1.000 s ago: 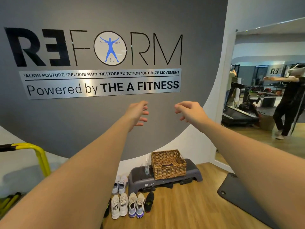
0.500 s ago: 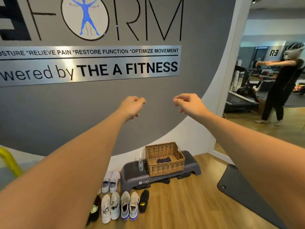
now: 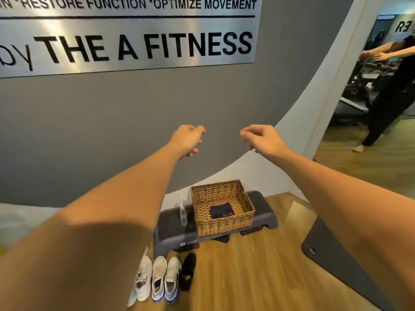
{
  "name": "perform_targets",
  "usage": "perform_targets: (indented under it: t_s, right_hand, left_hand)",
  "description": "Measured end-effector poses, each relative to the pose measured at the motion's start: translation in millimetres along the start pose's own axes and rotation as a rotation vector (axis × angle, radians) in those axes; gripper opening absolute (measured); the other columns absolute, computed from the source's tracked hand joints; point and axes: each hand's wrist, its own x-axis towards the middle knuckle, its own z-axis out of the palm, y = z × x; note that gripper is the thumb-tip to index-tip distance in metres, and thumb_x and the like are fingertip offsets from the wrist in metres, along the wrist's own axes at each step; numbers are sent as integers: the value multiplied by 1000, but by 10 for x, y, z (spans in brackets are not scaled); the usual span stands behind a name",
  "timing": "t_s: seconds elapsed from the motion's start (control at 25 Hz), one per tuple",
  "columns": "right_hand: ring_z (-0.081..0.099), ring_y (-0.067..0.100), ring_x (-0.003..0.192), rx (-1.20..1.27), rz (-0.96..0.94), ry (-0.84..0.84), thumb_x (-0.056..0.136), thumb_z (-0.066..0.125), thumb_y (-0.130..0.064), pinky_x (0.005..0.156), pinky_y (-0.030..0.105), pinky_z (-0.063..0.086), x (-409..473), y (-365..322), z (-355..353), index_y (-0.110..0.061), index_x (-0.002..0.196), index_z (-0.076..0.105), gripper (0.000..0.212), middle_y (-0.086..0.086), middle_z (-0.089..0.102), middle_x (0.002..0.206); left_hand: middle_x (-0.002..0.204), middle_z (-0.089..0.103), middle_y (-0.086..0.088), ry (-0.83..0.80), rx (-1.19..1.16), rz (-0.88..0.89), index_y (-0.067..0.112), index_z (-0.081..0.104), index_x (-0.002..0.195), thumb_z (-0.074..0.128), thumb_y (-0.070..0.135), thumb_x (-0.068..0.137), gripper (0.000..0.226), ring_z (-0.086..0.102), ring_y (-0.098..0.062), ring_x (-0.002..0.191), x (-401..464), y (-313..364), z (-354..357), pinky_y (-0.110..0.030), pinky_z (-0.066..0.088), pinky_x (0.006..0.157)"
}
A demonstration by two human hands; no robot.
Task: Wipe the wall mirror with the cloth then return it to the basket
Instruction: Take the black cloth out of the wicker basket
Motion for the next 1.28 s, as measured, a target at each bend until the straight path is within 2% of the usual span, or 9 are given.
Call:
perform_targets:
  t_s: [0.16, 0.44, 0.64, 0.72, 0.84, 0.96, 1.04, 1.2, 1.28]
  right_hand:
    - [64, 17, 99, 21, 99, -68, 105, 57, -34, 88, 32, 54, 805, 676, 337, -27, 113, 67, 15, -3, 69, 112]
    - [63, 14, 108, 11, 212, -160, 103, 62, -33, 105, 40, 54, 2166, 1683, 1006, -22, 120, 71, 22, -8, 67, 114]
    - [62, 17, 117, 29, 321, -188, 101, 66, -32, 109, 36, 49, 2855, 2395, 1491, -20, 130, 69, 32, -6, 65, 115]
    - [62, 20, 118, 12, 379, -214, 100, 67, -33, 101, 29, 45, 2984, 2792, 1707, -21, 132, 69, 34, -4, 65, 115]
    - [60, 23, 120, -14, 430, -276, 102, 65, -36, 99, 32, 46, 3103, 3555, 2121, -24, 138, 64, 39, 1, 65, 128]
    - [56, 22, 127, -32, 441, -363, 103, 64, -34, 103, 32, 45, 3114, 4369, 2566, -23, 142, 60, 41, 2, 64, 137]
    - [57, 20, 129, -51, 459, -396, 101, 66, -33, 108, 33, 44, 3078, 5032, 2923, -23, 142, 60, 43, 0, 65, 137]
    - [59, 21, 129, -79, 522, -471, 99, 69, -33, 115, 40, 45, 2871, 6266, 3597, -22, 144, 58, 47, 2, 64, 139]
    - [57, 24, 132, -92, 569, -511, 99, 69, -32, 116, 41, 44, 2761, 6771, 3886, -22, 146, 55, 50, 4, 61, 143]
  left_hand:
    - [96, 64, -4, -35, 13, -78, 19, 60, 91, 48, 35, 101, 22, 61, -23, 72, 1021, -305, 409, -27, 43, 56]
    - [101, 65, -4, -108, 27, -211, 14, 61, 108, 46, 33, 103, 25, 62, -24, 76, 2646, -1086, 951, -28, 43, 57]
    - [100, 62, -12, -138, 37, -340, 12, 58, 95, 48, 28, 104, 21, 56, -27, 74, 3497, -1661, 1452, -27, 39, 52]
    - [103, 64, -13, -174, 37, -369, 13, 59, 98, 48, 29, 104, 20, 57, -30, 82, 3757, -1990, 1749, -29, 44, 57]
    - [111, 69, -14, -223, 76, -408, 14, 60, 110, 48, 34, 104, 24, 64, -33, 90, 4149, -2678, 2312, -40, 54, 81]
    - [105, 68, -11, -238, 66, -469, 18, 61, 105, 46, 37, 107, 24, 62, -24, 80, 4411, -3441, 2879, -35, 52, 70]
    - [107, 69, -9, -255, 66, -512, 26, 58, 95, 47, 38, 106, 20, 62, -23, 81, 4563, -4067, 3295, -39, 55, 79]
    - [130, 64, -18, -272, 121, -616, 20, 59, 124, 50, 47, 98, 38, 63, -40, 117, 4817, -5355, 4022, -53, 52, 106]
    - [130, 64, -11, -264, 153, -647, 22, 56, 129, 51, 41, 103, 33, 61, -34, 118, 4852, -5830, 4273, -40, 49, 104]
